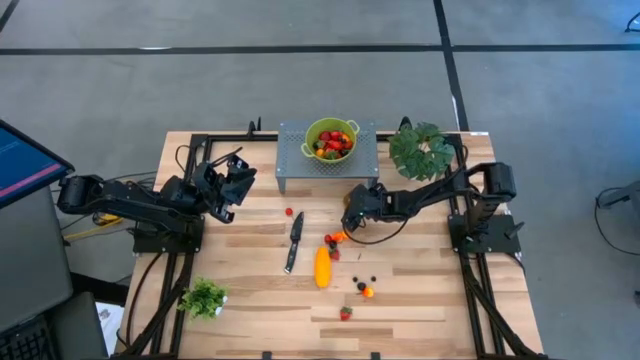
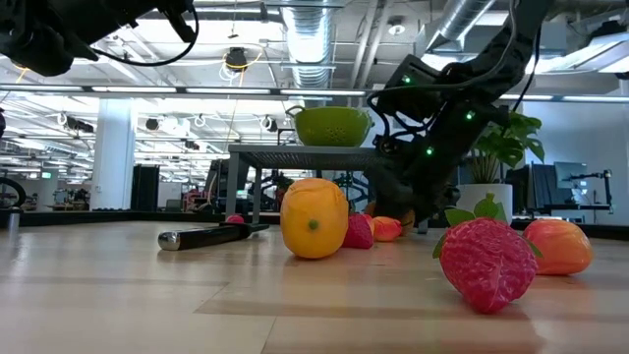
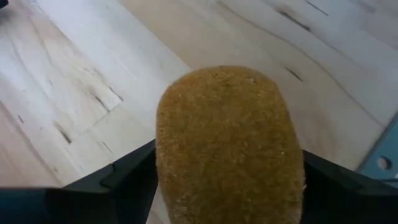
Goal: Pick & Place Fruit
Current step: Put the kiwi into the green strainer bowl on the shelf
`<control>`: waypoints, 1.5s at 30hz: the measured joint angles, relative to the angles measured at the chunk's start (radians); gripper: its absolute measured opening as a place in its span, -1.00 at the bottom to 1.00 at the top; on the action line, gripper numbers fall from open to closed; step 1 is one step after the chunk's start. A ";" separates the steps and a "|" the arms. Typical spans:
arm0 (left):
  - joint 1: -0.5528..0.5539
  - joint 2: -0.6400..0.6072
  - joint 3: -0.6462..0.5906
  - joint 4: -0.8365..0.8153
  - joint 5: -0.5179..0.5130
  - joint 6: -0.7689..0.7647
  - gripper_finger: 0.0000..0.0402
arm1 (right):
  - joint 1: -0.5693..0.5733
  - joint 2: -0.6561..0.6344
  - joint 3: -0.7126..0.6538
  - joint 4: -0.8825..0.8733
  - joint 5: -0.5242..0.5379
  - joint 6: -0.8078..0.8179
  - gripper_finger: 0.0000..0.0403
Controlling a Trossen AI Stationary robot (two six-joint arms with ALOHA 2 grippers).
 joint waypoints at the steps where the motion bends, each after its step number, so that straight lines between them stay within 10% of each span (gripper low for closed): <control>1: 0.000 0.000 0.000 0.000 0.000 0.000 -0.47 | 0.003 0.000 0.000 0.000 0.000 0.000 0.44; 13: 0.000 0.000 0.000 0.000 0.003 0.000 -0.47 | 0.014 -0.002 0.000 0.002 -0.015 -0.015 0.07; 45: 0.000 0.000 0.000 0.000 0.000 0.000 -0.47 | 0.120 0.000 0.110 0.065 -0.096 -0.154 0.12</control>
